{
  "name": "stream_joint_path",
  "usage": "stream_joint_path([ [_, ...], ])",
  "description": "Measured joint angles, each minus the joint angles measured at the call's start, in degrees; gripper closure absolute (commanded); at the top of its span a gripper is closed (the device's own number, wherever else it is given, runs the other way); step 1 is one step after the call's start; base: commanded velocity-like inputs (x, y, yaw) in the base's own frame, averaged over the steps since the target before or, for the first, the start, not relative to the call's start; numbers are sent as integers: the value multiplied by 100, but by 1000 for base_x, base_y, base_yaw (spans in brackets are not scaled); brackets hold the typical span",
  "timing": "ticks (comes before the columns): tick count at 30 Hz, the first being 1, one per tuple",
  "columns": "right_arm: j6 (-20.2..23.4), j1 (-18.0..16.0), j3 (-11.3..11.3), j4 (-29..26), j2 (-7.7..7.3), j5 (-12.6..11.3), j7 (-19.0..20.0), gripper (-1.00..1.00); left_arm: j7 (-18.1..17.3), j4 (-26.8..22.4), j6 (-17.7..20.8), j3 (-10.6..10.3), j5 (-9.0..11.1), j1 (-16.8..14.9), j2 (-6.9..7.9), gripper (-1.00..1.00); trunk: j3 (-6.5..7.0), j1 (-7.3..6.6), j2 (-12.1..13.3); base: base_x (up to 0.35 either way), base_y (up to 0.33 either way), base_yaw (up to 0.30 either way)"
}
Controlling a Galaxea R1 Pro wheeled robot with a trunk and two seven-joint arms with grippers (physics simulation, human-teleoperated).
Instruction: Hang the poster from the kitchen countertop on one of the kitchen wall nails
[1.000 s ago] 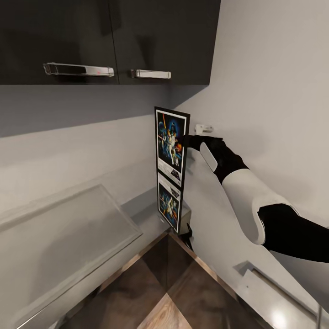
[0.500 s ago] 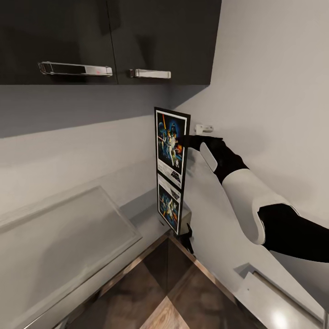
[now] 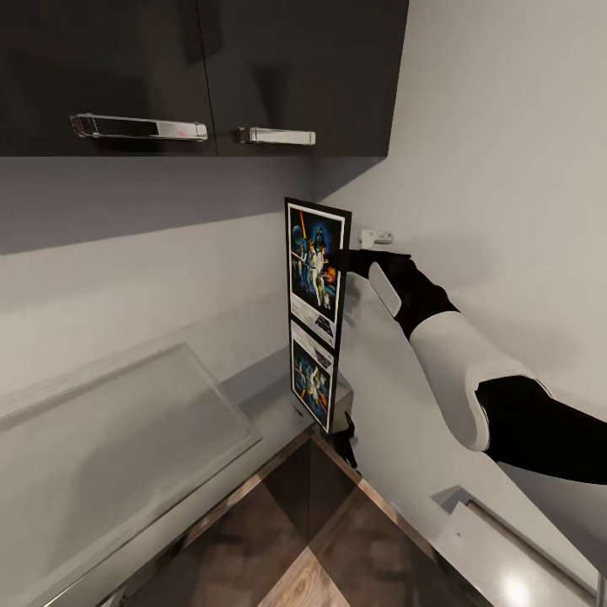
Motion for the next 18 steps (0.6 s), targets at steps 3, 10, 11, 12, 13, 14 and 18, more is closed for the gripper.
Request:
stream_joint_path([
  [3,0,0,7,0,0,0,0,-100,3,0,0,0,0,-2,0,-100,0,0,0,0,0,0],
  [10,0,0,4,0,0,0,0,-100,1,0,0,0,0,-3,0,-100,0,0,0,0,0,0],
  [11,-2,2,3,0,0,0,2,-100,1,0,0,0,0,-3,0,-100,0,0,0,0,0,0],
  [12,-4,4,2,1,0,0,4,-100,0,0,0,0,0,-3,0,-100,0,0,0,0,0,0],
  [13,-5,5,1,3,0,0,5,-100,2,0,0,0,0,-3,0,-100,0,0,0,0,0,0],
  [14,-8,6,1,4,0,0,6,-100,3,0,0,0,0,-3,0,-100,0,0,0,0,0,0],
  [18,-17,8,0,7,0,0,8,-100,1,0,0,0,0,-3,0,-100,0,0,0,0,0,0],
])
